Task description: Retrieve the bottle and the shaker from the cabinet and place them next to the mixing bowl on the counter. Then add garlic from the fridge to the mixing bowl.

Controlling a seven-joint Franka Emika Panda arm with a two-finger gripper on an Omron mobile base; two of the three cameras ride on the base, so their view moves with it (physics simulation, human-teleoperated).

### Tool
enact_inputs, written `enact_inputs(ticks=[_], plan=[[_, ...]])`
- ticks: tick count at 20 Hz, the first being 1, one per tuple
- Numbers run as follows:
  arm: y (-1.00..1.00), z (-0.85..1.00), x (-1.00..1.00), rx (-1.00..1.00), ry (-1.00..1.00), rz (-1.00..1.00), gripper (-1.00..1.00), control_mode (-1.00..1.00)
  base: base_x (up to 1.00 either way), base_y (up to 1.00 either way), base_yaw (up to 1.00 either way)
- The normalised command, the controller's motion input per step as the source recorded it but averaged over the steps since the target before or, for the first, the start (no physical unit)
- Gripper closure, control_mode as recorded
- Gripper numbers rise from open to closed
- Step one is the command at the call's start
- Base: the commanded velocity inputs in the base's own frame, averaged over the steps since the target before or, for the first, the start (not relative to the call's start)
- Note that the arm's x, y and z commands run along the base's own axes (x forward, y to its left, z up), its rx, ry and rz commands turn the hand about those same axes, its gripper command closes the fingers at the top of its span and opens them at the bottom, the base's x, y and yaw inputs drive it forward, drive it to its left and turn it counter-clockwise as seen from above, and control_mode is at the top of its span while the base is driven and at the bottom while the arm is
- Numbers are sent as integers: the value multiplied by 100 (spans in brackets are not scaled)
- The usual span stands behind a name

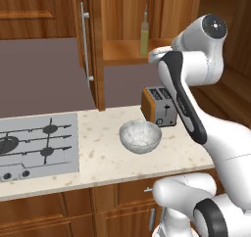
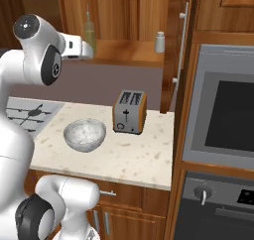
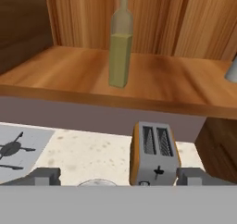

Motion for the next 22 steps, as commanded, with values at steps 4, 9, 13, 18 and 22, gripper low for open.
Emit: enact_inputs(ticks=[4,9,13,18,22], plan=[[0,24,19,0,0,0,-100,-100,0,0,0],[0,6,31,0,-1,0,-100,-100,0,0,0],[0,0,38,2,-2,0,-100,-100,0,0,0],[0,0,46,3,0,0,-100,-100,0,0,0],[1,0,42,5,0,0,-100,-100,0,0,0]])
